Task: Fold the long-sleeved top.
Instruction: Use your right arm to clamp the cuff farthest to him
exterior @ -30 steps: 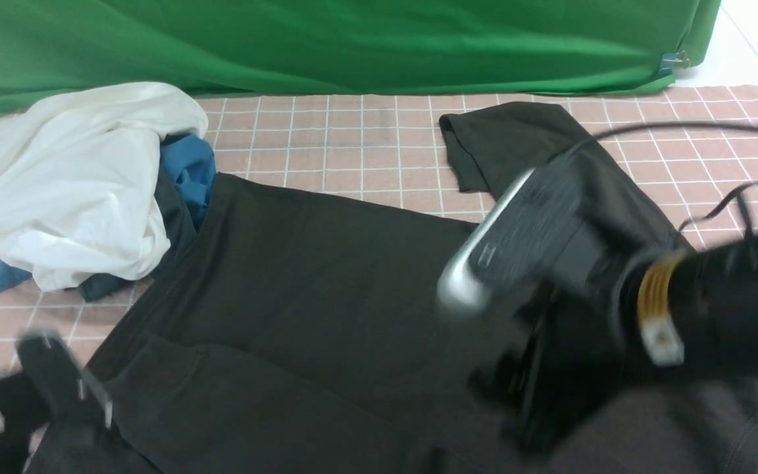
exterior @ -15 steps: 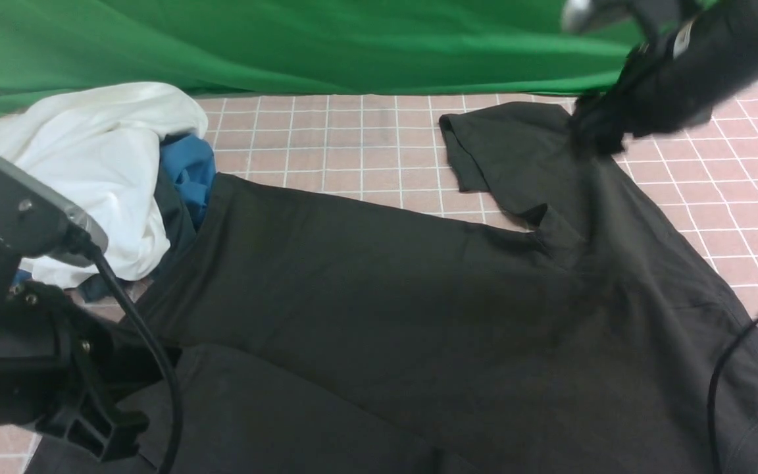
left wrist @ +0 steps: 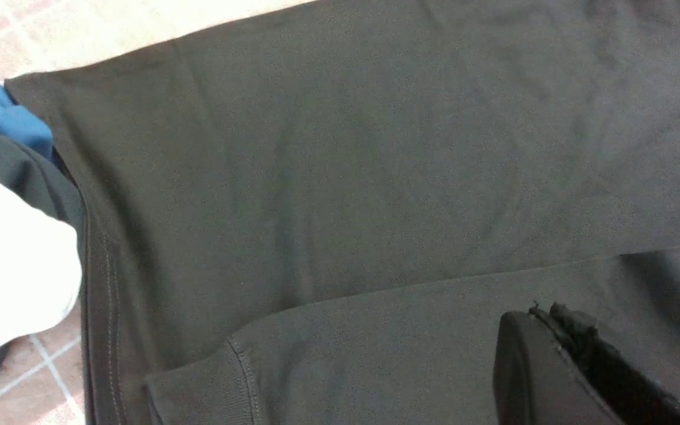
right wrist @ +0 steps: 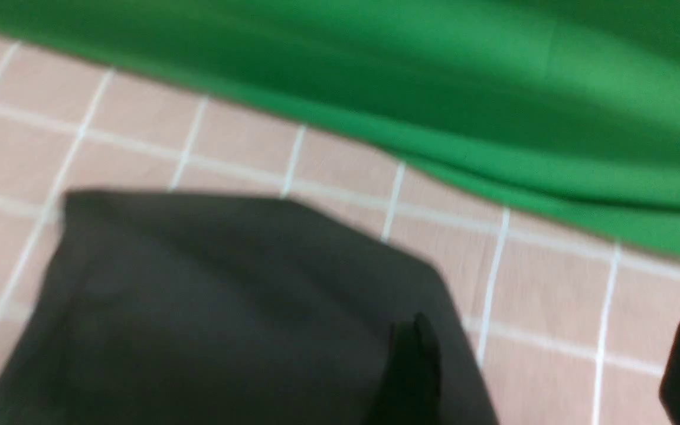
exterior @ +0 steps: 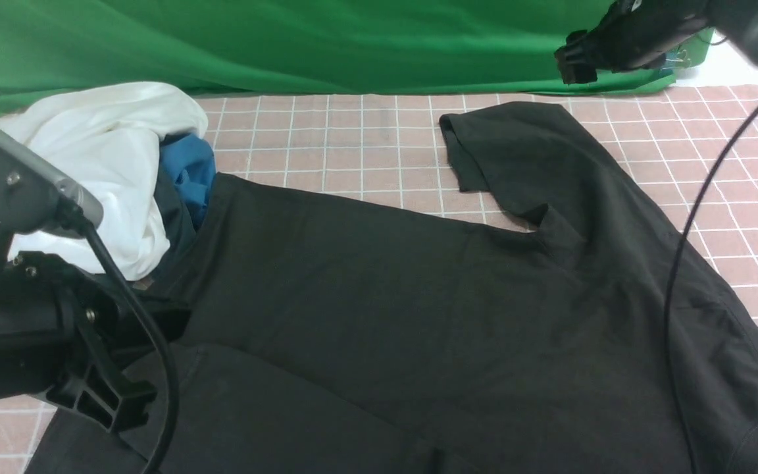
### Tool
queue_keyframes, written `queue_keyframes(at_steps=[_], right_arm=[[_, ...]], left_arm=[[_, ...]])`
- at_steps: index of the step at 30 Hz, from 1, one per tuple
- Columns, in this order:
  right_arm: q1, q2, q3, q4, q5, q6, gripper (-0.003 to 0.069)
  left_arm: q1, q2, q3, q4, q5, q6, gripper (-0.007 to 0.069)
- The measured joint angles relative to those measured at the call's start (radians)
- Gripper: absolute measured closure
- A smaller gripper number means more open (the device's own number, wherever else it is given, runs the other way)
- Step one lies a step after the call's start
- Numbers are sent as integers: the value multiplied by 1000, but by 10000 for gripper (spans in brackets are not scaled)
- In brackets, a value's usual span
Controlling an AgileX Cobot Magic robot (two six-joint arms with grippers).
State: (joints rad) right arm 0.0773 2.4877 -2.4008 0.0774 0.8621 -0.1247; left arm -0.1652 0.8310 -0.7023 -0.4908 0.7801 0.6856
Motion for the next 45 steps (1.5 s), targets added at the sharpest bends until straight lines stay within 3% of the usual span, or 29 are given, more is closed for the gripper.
queue_keyframes(at_steps=[5,22,26,32,34,39,45], right_arm=[[-4,118,-103,43,-18,-4,111],[4,223,-119,87,-85,-31,122],[4,231,-126,90,-92,-37,197],[5,233,-128,101,-80,-56,548],[6,226,-128,102,-66,-58,601],[6,171,-119,93,30,-70,616],[6,47,-118,93,50,-78,616]], left_arm=[[0,0,0,-5,-46,46,606],[0,0,1,-66,-69,102,606],[0,0,1,-86,-80,127,606],[0,0,1,-99,-110,136,606],[0,0,-3,-101,-151,136,606],[0,1,-79,-152,-239,150,606],[0,0,-157,-194,-218,206,606]])
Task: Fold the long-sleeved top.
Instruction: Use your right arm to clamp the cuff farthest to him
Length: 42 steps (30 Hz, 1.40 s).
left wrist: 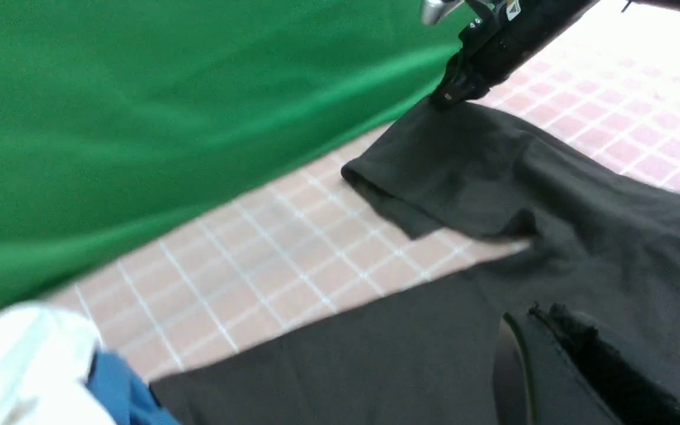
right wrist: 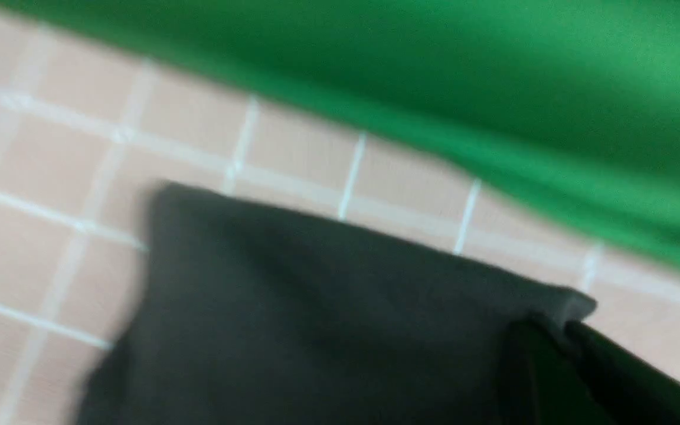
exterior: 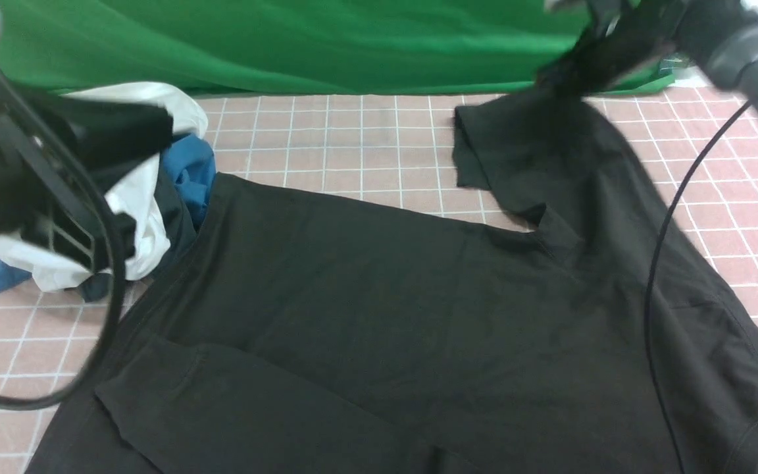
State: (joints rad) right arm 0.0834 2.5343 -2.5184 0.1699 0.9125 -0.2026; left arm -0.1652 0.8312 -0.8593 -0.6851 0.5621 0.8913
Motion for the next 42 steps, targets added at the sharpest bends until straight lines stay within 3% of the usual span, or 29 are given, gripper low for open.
queue_keyframes(at_steps=[11,16,21,27,31,34,40,42], right_arm=[[0,-100,2,63,267,-29,616],[21,-182,102,81,299,-36,616],[88,-371,397,88,267,-76,616],[207,-643,980,96,11,-56,616],[283,-736,1220,96,-93,-20,611],[361,-765,1370,98,-149,1,529],[393,-774,1388,82,-80,4,92],[386,-794,1336,54,-10,9,8]], left_arm=[[0,0,-4,17,59,9,606],[0,0,-4,36,60,10,606],[0,0,-4,55,63,12,606],[0,0,-4,61,63,13,606],[0,0,-4,61,64,13,606],[0,0,-4,61,64,13,606],[0,0,-4,61,64,13,606],[0,0,-4,61,67,13,606]])
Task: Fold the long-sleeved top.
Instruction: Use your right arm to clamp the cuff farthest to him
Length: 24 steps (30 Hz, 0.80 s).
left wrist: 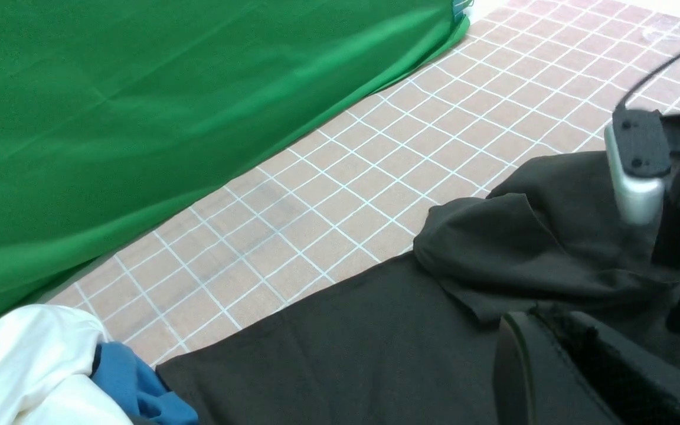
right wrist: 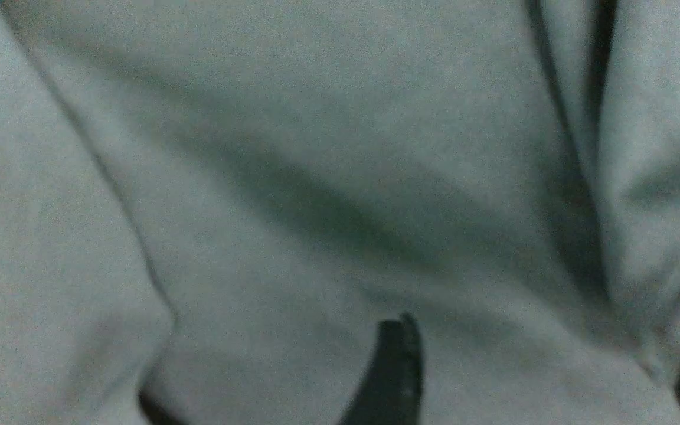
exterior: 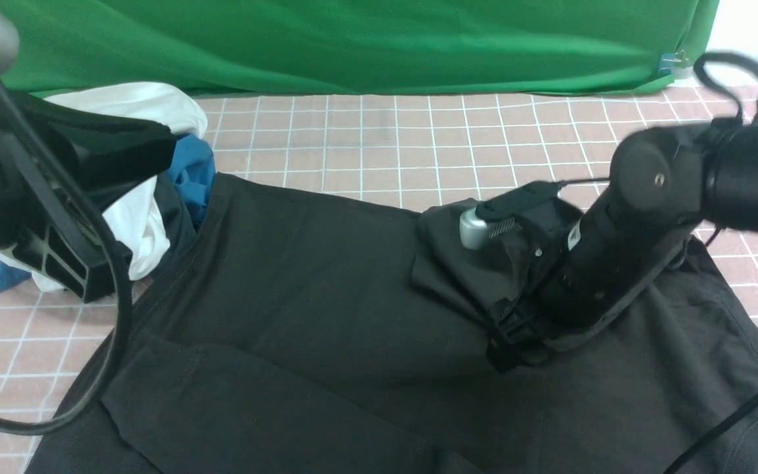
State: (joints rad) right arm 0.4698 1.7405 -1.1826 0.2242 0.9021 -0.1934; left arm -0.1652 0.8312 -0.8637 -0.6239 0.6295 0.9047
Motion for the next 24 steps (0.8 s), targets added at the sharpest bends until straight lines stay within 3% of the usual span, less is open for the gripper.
queue_keyframes(at_steps=[3,8,11,17,24], right_arm=[[-23,-46,-83,-53,-3,33,-12],[-90,-67,-135,-81,-168,165,53],[-114,-28,-136,-61,-183,228,60],[-118,103,-136,79,-275,179,66],[-119,207,-151,141,-308,174,69]], left_arm=[[0,0,0,0,11,0,606],[0,0,0,0,23,0,606],[0,0,0,0,29,0,606],[0,0,0,0,42,0,606],[0,0,0,1,49,0,606]])
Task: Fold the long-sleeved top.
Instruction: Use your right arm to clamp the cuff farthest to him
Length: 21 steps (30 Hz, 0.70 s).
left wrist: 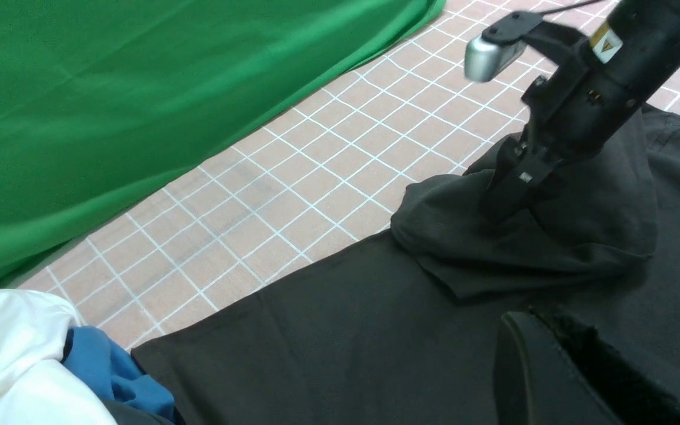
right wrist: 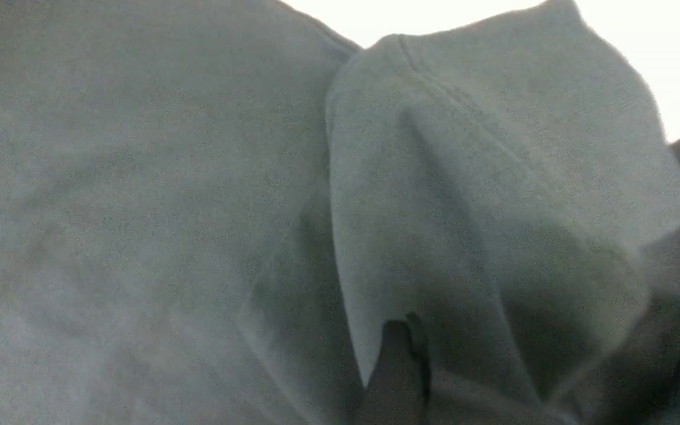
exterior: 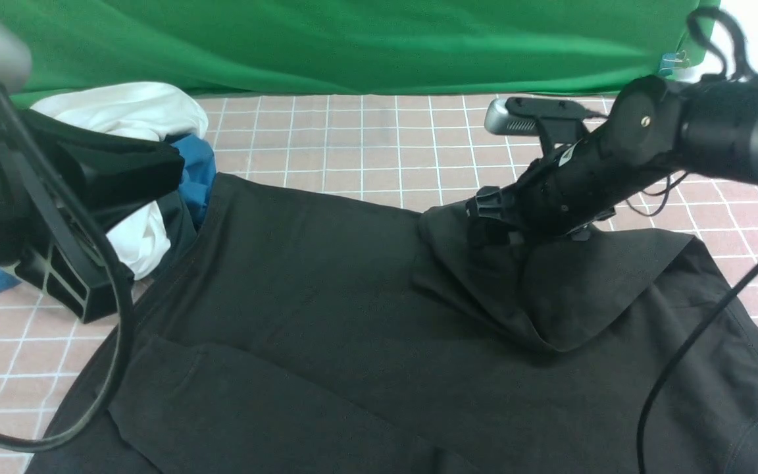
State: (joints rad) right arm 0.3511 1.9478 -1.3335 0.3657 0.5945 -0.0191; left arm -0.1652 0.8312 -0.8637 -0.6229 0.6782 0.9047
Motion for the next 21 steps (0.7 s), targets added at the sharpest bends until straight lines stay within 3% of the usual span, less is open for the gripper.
queue_keyframes(at_steps=[10,21], right_arm=[[0,32,-8,67,-89,-15,83],[1,88,-61,153,-146,-140,270]], left_arm=[[0,0,0,2,-1,3,606],[0,0,0,2,-1,3,606]])
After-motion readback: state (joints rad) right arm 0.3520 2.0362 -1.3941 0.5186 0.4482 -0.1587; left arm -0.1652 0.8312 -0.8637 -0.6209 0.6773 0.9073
